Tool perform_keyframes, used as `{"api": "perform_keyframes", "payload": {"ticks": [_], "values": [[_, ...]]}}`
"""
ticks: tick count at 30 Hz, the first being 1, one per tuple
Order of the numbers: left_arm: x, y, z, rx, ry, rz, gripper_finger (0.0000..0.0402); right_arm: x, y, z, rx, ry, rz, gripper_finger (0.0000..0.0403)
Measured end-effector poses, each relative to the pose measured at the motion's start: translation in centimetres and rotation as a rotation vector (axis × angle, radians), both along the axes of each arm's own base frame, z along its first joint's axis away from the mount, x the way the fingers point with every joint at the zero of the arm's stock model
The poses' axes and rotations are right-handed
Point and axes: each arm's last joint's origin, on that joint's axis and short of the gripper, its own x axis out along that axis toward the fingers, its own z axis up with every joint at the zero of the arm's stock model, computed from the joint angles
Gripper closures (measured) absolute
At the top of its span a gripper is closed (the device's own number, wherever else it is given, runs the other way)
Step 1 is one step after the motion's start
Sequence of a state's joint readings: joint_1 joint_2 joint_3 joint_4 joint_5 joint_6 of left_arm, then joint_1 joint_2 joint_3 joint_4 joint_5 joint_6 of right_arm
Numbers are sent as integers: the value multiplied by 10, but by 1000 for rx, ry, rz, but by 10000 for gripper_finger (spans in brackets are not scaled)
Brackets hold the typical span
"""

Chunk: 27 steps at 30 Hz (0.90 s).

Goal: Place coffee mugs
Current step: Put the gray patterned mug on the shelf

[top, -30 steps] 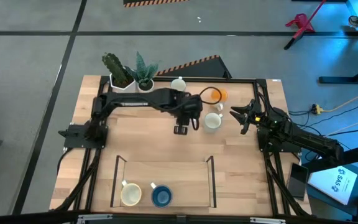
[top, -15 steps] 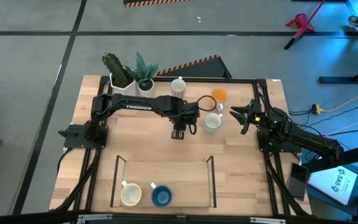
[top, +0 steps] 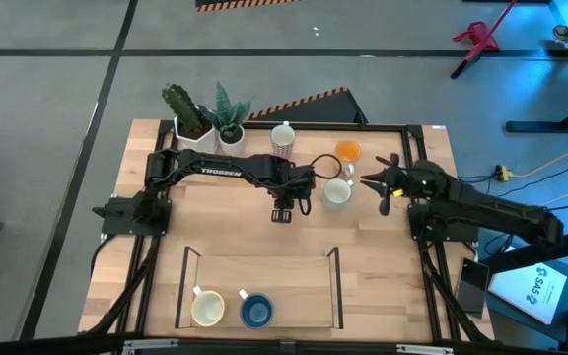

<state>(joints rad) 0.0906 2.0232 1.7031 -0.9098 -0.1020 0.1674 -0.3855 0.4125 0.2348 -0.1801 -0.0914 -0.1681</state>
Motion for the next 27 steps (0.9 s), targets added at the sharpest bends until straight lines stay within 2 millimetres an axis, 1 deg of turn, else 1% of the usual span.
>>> {"api": "perform_keyframes", "payload": {"ticks": [5, 9, 12, 17, 19, 22, 25, 27], "values": [[1, 0, 0, 2, -7, -4, 311, 13, -5, 28, -20, 125, 25, 386], [-2, 0, -10, -1, 14, -10, 354, 22, -9, 38, -18, 201, 41, 395], [-4, -1, -13, -10, 23, -14, 385, 26, -11, 45, -22, 194, 41, 398], [-5, -4, -8, 38, 30, 66, 385, 28, -11, 50, -23, 188, 40, 398], [-8, -8, 4, 19, 35, 130, 385, 27, -11, 49, -21, 191, 40, 398], [-17, -23, 34, -9, 11, 228, 385, 28, -11, 50, -16, 187, 38, 398], [-33, -52, 56, -55, 27, 322, 385, 28, -11, 50, -13, 186, 37, 398], [-44, -73, 74, -97, -12, 394, 385, 28, -11, 50, -12, 186, 37, 398]]}}
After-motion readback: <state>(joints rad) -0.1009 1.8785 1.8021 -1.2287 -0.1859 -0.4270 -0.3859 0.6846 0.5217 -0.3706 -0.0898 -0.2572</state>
